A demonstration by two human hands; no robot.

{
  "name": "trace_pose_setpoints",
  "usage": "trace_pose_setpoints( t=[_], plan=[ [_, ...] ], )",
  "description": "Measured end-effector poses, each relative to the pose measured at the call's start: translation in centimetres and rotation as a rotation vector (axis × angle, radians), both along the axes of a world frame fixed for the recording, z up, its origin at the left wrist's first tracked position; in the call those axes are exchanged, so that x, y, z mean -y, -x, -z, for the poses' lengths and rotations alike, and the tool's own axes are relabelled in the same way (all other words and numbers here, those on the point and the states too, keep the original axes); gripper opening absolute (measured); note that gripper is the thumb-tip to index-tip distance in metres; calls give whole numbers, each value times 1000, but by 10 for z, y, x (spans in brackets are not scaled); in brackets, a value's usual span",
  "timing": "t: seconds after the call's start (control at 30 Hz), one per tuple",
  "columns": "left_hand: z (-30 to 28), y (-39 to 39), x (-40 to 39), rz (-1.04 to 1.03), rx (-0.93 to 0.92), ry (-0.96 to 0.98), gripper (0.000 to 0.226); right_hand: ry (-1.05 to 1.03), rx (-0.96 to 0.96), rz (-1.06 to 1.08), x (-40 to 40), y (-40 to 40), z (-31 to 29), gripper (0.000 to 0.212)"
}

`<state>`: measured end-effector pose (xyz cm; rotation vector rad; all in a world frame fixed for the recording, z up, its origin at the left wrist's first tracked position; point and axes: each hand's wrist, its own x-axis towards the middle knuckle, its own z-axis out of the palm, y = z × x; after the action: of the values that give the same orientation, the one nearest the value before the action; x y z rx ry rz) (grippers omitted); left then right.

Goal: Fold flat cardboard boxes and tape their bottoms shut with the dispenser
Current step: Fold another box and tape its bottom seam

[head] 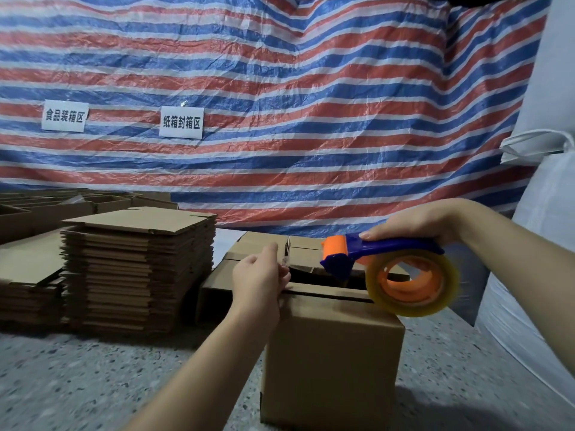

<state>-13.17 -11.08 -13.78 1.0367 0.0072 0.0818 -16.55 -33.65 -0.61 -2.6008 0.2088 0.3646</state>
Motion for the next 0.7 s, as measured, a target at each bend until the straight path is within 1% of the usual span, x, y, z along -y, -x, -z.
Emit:
trace_pose_setpoints(
  t=[0.1,0.2,0.27,0.5,0.6,0.7],
  plan=[
    [6,0,-10,4,72,-80,28,39,-20,26,-6,-2,-1,82],
    [16,-3,-24,-83,143,-327,30,87,-27,44,-13,-7,-3,74],
    [25,-4,-30,-98,157,-414,30,127,-40,51,-20,-10,-4,70],
    [47,-6,-34,7,42,-313,23,220,-88,36,-42,-22,-6,62],
    [49,-8,-33,35,24,-253,21,239,-100,26,-45,-26,-6,64],
    [47,-10,-33,23,34,-262,24,220,-118,32,-44,-28,-5,67]
  ],
)
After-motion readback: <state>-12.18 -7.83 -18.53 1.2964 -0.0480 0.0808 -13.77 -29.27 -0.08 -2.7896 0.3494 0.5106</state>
